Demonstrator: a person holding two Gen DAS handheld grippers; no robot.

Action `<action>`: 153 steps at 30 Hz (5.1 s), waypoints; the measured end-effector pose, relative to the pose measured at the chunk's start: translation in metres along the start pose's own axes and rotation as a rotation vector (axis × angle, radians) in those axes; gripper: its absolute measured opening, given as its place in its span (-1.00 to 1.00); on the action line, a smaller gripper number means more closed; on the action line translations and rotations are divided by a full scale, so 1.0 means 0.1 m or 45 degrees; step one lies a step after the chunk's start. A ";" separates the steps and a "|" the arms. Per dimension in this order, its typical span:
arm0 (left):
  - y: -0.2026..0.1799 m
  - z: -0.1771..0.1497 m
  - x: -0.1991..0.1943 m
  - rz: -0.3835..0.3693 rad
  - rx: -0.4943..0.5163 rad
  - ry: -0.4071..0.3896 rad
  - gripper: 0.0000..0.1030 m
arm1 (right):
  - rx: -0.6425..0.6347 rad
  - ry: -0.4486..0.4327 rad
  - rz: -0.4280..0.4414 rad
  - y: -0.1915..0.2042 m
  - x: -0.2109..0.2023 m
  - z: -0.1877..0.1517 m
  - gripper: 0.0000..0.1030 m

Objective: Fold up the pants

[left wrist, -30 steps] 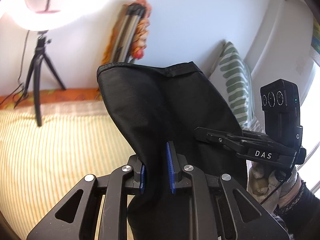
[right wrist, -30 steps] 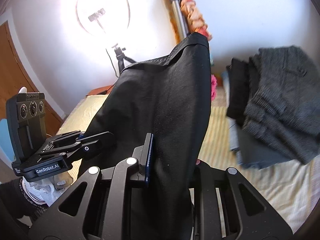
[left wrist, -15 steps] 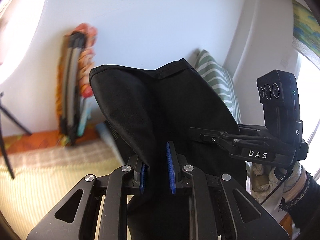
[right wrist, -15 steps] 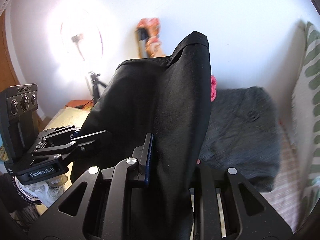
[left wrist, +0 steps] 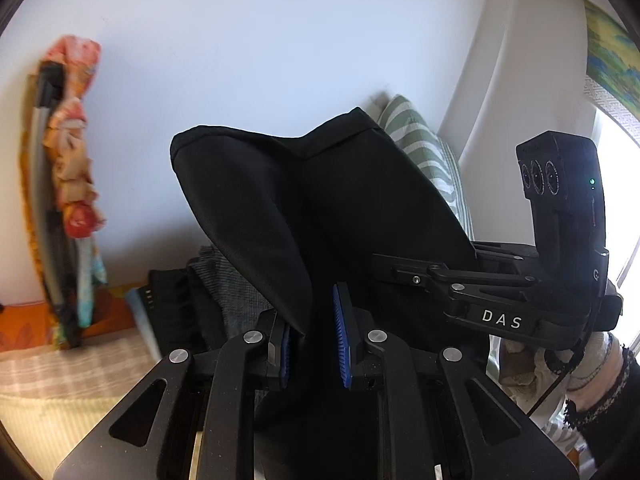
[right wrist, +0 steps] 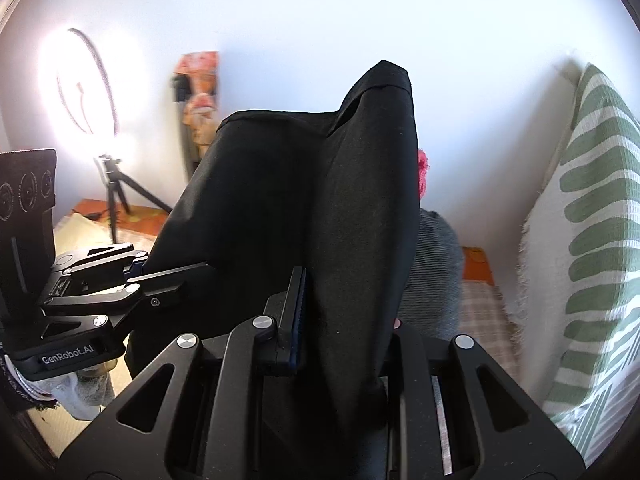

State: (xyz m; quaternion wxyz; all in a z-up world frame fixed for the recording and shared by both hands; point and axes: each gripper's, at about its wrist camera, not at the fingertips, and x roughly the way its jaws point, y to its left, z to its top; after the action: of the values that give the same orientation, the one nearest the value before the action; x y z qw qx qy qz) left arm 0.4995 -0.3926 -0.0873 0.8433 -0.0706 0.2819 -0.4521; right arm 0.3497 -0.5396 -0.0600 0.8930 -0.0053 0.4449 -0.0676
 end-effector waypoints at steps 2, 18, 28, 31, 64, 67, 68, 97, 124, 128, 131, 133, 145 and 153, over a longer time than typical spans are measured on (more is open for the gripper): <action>0.02 -0.02 0.15 0.008 -0.011 0.018 -0.69 | -0.002 0.020 -0.006 -0.09 0.11 -0.02 -0.59; 0.10 -0.18 0.78 0.089 -0.001 0.146 -0.66 | 0.090 0.115 -0.084 -0.54 0.71 -0.20 -0.29; 0.06 -0.19 0.62 0.095 0.008 0.185 0.03 | 0.090 0.122 -0.206 -0.50 0.57 -0.16 0.10; 0.02 -0.21 0.49 0.110 0.018 0.183 0.04 | 0.108 0.111 -0.237 -0.48 0.44 -0.15 0.30; -0.56 -0.60 -1.97 0.275 0.161 -0.044 0.55 | 0.089 -0.149 -0.247 1.18 -1.30 -0.79 0.82; -0.55 -0.72 -2.13 0.288 0.183 -0.033 0.56 | 0.086 -0.163 -0.243 1.37 -1.32 -0.91 0.91; -0.54 -0.77 -2.19 0.299 0.190 -0.029 0.56 | 0.080 -0.166 -0.248 1.42 -1.33 -0.94 0.92; -0.14 -1.40 -2.46 0.440 0.172 -0.017 0.61 | 0.148 -0.207 -0.372 1.91 -1.13 -1.48 1.00; 0.11 -1.53 -2.51 0.502 0.109 0.056 0.79 | 0.125 -0.127 -0.221 2.18 -0.77 -1.54 1.00; 0.13 -1.52 -2.54 0.508 0.100 0.052 0.79 | 0.121 -0.127 -0.217 2.19 -0.76 -1.53 1.00; 0.14 -1.52 -2.55 0.511 0.096 0.048 0.79 | 0.119 -0.124 -0.213 2.20 -0.75 -1.53 1.00; 0.14 -1.53 -2.55 0.511 0.098 0.050 0.79 | 0.119 -0.124 -0.212 2.20 -0.75 -1.53 1.00; 0.12 -1.53 -2.54 0.484 0.111 0.065 0.79 | 0.147 -0.123 -0.235 2.16 -0.77 -1.56 1.00; 0.11 -1.53 -2.51 0.473 0.110 0.074 0.79 | 0.148 -0.121 -0.236 2.14 -0.77 -1.55 1.00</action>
State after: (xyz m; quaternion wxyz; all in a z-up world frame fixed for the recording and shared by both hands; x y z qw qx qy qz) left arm 0.3162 -0.1640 -0.1144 0.9059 0.0320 0.2947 -0.3023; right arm 0.2053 -0.3101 -0.1074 0.9018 0.0020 0.3951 -0.1753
